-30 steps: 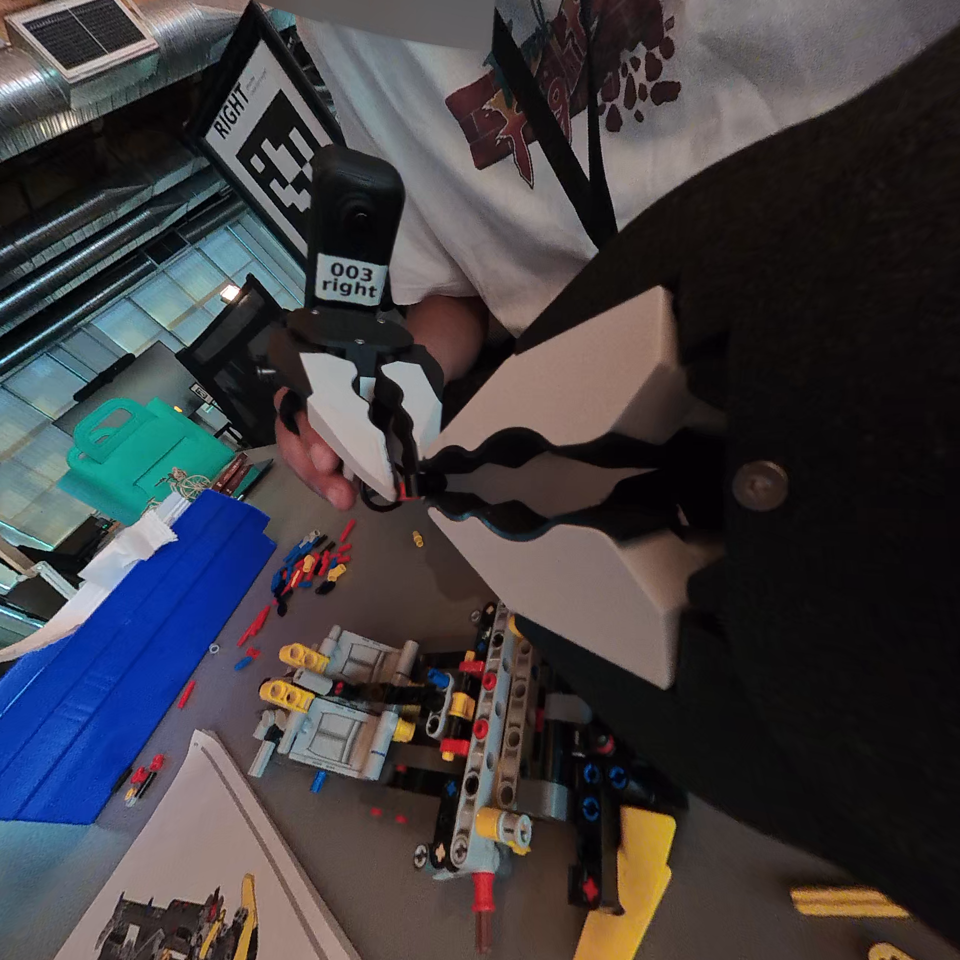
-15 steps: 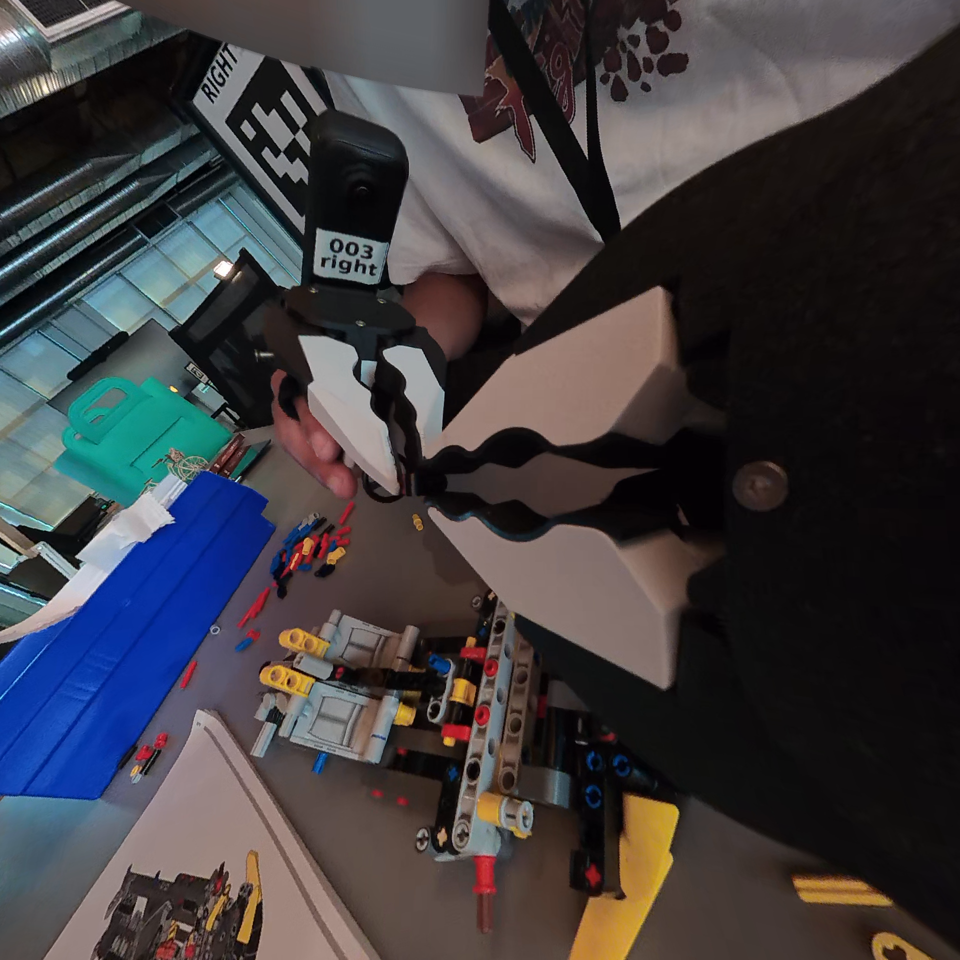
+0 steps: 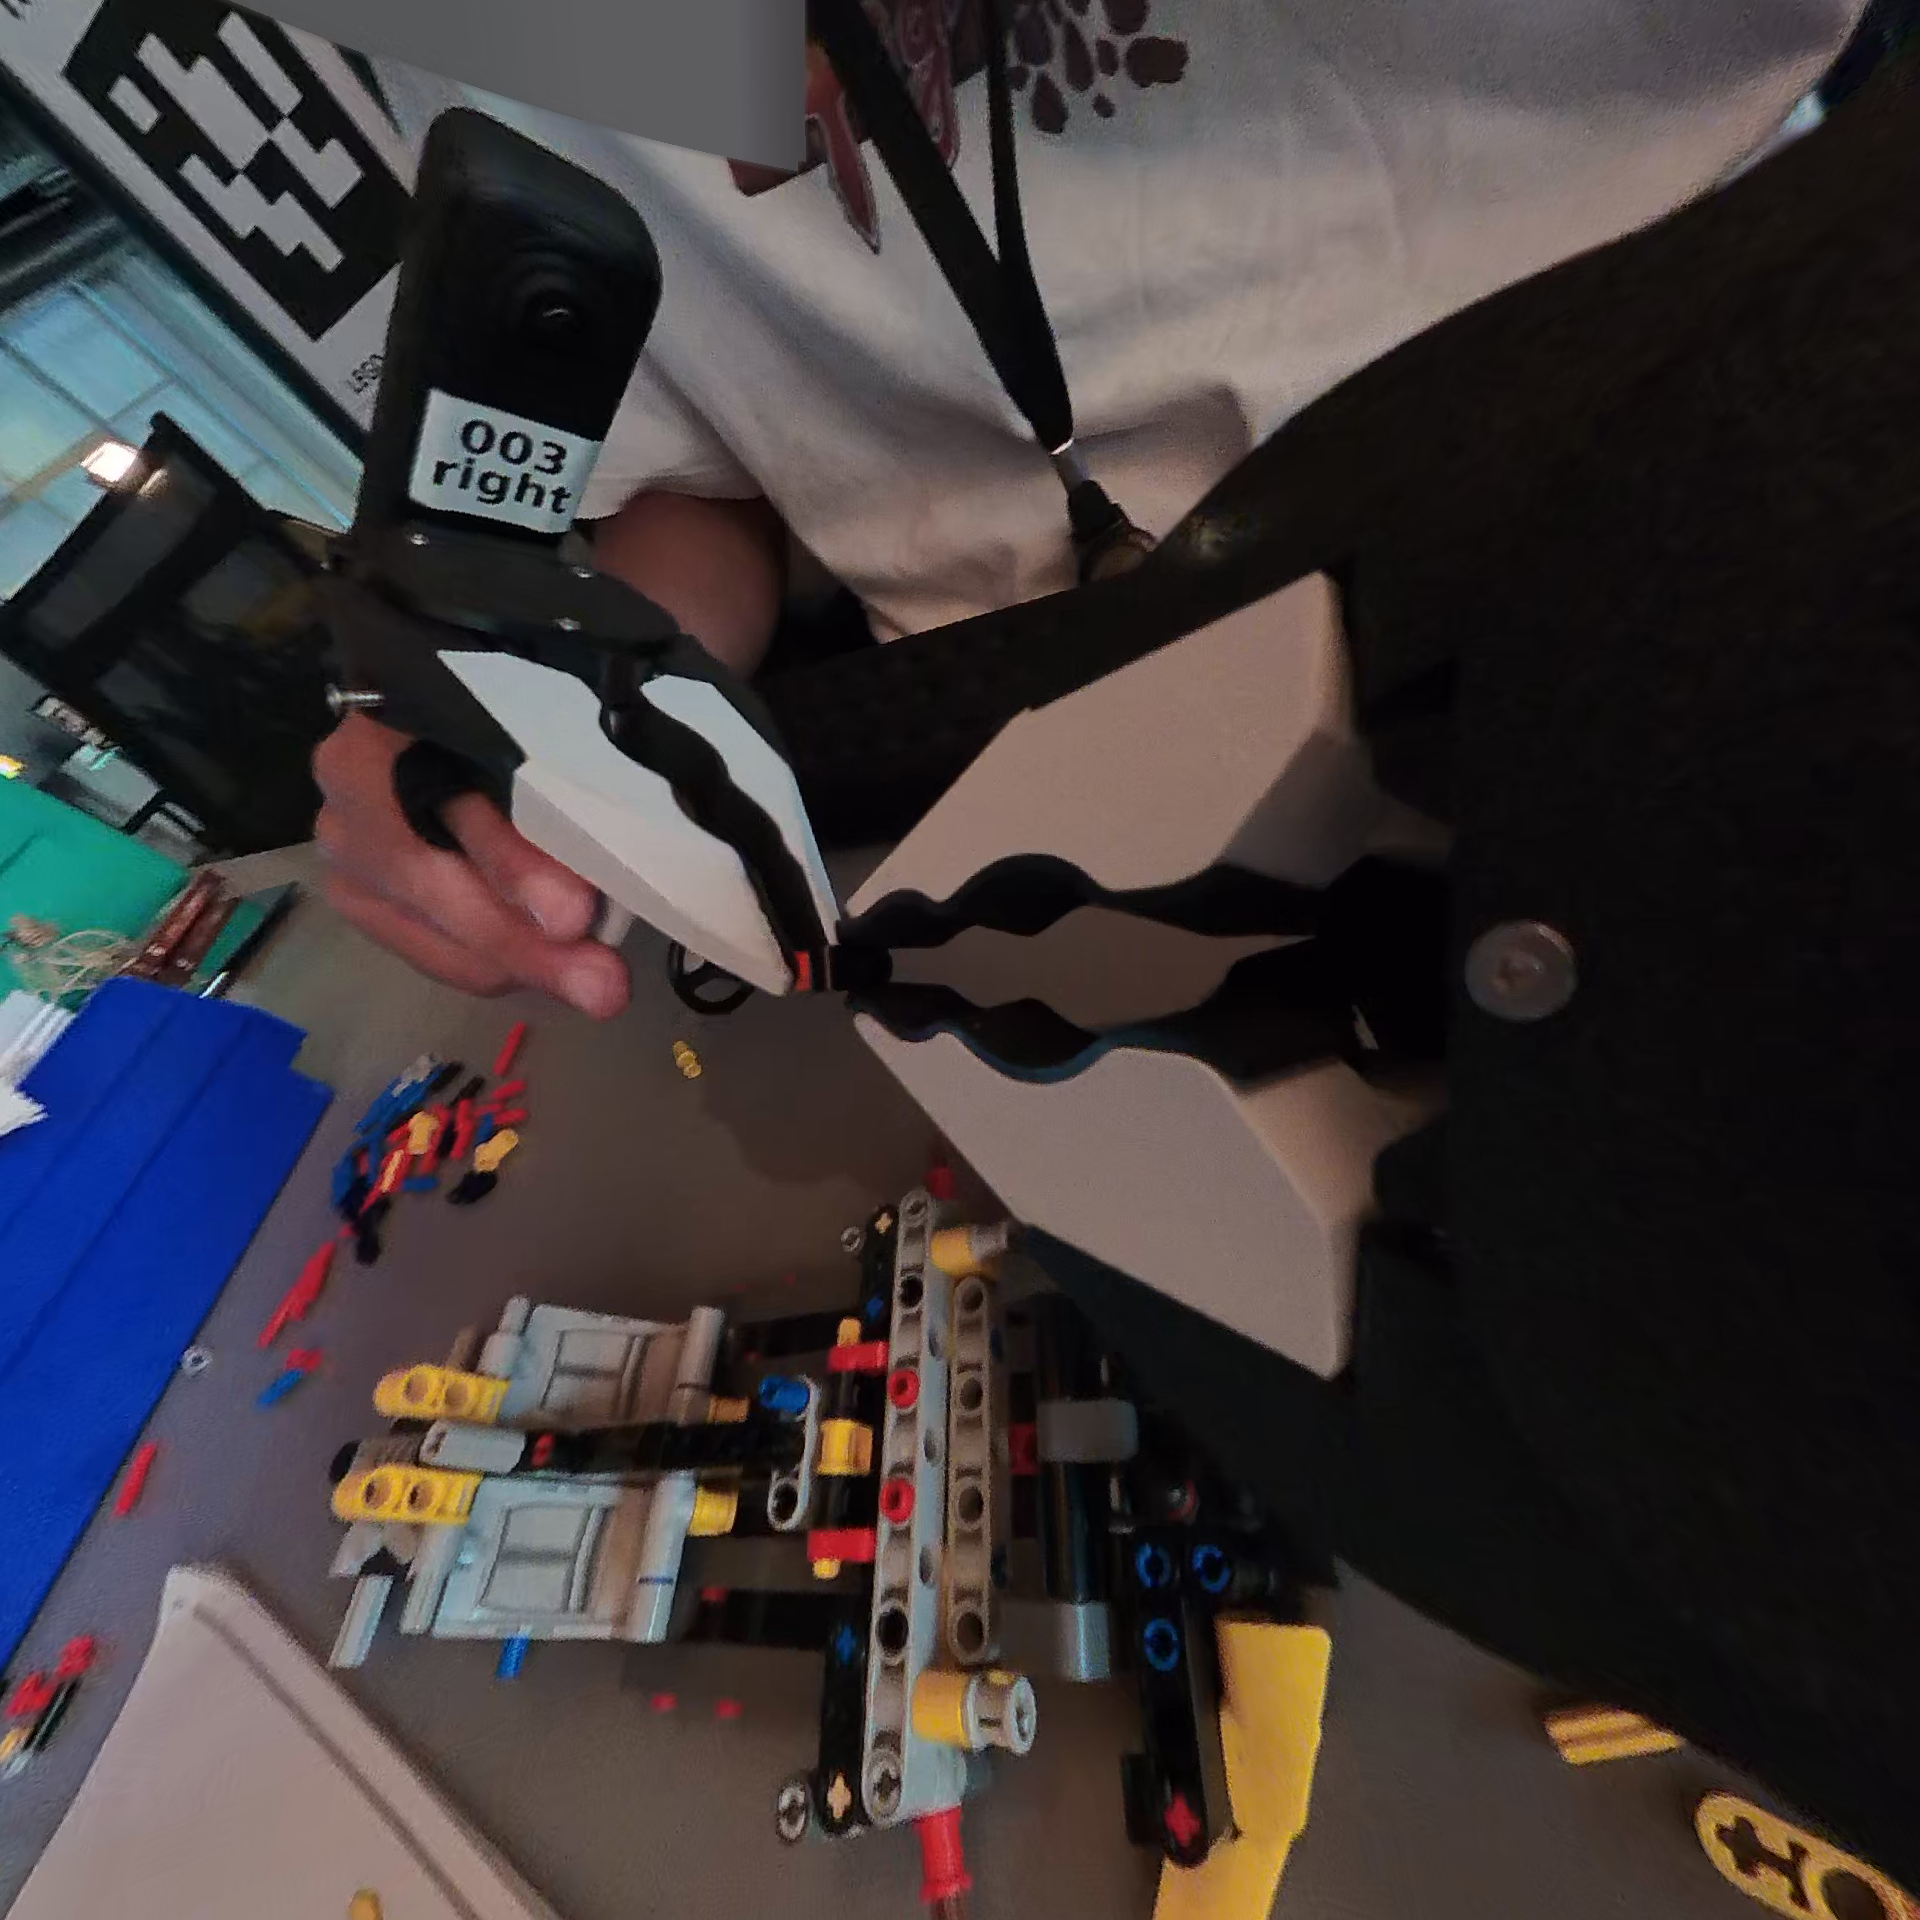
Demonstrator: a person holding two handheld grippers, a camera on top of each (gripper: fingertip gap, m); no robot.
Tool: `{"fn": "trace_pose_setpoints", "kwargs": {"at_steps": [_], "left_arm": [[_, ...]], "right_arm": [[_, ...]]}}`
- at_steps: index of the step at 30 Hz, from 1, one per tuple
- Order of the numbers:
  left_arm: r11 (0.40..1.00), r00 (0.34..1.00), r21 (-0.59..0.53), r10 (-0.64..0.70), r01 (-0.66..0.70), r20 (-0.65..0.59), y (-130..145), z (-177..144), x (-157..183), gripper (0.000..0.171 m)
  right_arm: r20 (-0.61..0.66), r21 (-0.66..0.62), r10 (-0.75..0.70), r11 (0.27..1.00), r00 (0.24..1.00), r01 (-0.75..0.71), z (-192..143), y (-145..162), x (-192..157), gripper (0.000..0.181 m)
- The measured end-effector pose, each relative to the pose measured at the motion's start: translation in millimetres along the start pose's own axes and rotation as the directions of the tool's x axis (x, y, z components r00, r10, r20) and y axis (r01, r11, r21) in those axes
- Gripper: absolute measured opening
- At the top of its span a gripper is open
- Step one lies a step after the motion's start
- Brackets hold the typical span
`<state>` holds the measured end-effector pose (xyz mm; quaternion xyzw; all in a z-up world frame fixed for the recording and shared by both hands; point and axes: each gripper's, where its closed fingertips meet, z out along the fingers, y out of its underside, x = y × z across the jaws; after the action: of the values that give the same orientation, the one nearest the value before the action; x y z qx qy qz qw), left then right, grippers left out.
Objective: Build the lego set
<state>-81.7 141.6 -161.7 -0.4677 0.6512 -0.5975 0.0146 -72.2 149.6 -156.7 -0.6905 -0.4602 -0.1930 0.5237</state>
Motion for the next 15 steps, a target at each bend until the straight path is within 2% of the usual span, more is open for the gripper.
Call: {"fn": "trace_pose_setpoints", "kwargs": {"at_steps": [4,8,15], "left_arm": [[0.999,0.999,-0.031,-0.026,0.025,-0.022,6.1,0.6,0.3,0.004],[0.989,0.986,0.015,-0.145,0.147,-0.081,1.2,-1.0,-0.3,0.004],[0.99,0.987,0.002,-0.138,0.139,-0.081,3.1,0.6,1.5,0.005]], "right_arm": [[0.021,-0.009,-0.01,1.0,1.0,0.011,1.3,-0.6,-5.8,0.007],[-0.015,-0.039,-0.038,0.999,0.999,0.038,3.2,0.3,-1.9,0.007],[0.002,-0.031,-0.029,0.999,1.0,0.029,2.6,-0.2,-4.7,0.006]]}}
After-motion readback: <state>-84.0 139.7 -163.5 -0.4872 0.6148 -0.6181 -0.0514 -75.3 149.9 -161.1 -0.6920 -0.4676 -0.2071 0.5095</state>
